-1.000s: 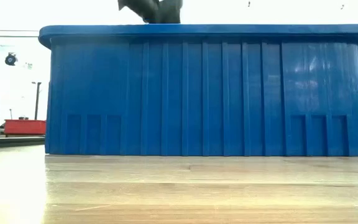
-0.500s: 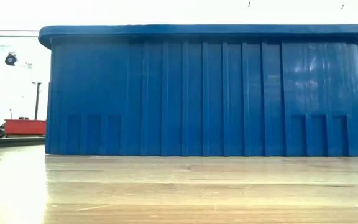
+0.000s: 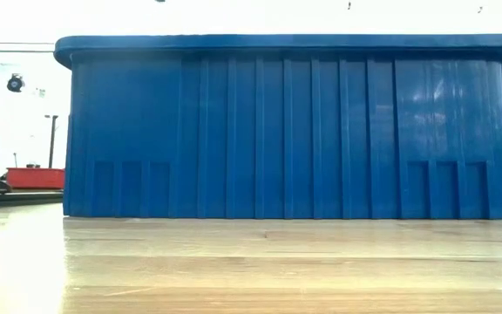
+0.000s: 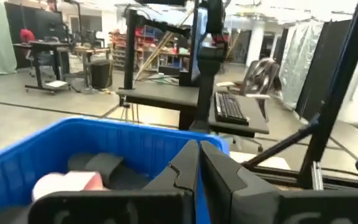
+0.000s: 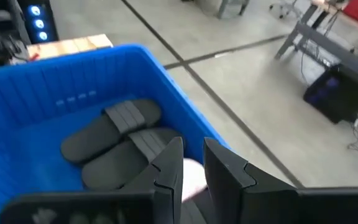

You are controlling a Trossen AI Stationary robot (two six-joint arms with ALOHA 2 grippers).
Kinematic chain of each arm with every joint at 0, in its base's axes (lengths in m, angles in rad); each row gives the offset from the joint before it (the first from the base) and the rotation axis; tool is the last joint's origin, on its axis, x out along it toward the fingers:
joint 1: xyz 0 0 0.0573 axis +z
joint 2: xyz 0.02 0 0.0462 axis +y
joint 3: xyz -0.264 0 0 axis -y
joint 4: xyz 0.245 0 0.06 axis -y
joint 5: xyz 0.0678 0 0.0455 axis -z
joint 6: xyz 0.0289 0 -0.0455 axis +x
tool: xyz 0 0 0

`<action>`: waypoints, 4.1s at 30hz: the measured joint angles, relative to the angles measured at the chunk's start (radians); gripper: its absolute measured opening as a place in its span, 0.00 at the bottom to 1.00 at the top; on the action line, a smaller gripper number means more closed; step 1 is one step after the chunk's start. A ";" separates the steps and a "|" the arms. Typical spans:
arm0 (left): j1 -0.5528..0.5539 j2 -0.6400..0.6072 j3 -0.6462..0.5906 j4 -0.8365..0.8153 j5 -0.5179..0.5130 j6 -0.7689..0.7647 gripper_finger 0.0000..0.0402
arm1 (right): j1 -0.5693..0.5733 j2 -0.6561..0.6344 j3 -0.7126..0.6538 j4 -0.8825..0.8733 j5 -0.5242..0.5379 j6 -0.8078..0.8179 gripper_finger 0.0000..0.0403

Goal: Pick and place slides into bin
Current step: Return to Home Position

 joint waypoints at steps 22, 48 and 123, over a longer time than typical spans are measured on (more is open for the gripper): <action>-0.001 -0.740 -0.624 0.023 -0.044 0.146 0.00 | 0.017 0.003 -0.242 0.433 0.004 -0.041 0.13; -0.001 -0.977 -0.783 0.031 -0.017 0.156 0.00 | 0.213 -0.071 -1.025 1.403 -0.215 -0.007 0.13; 0.000 -0.977 -0.816 -0.164 0.015 0.025 0.00 | 0.096 -1.332 -2.282 1.774 -0.406 0.025 0.02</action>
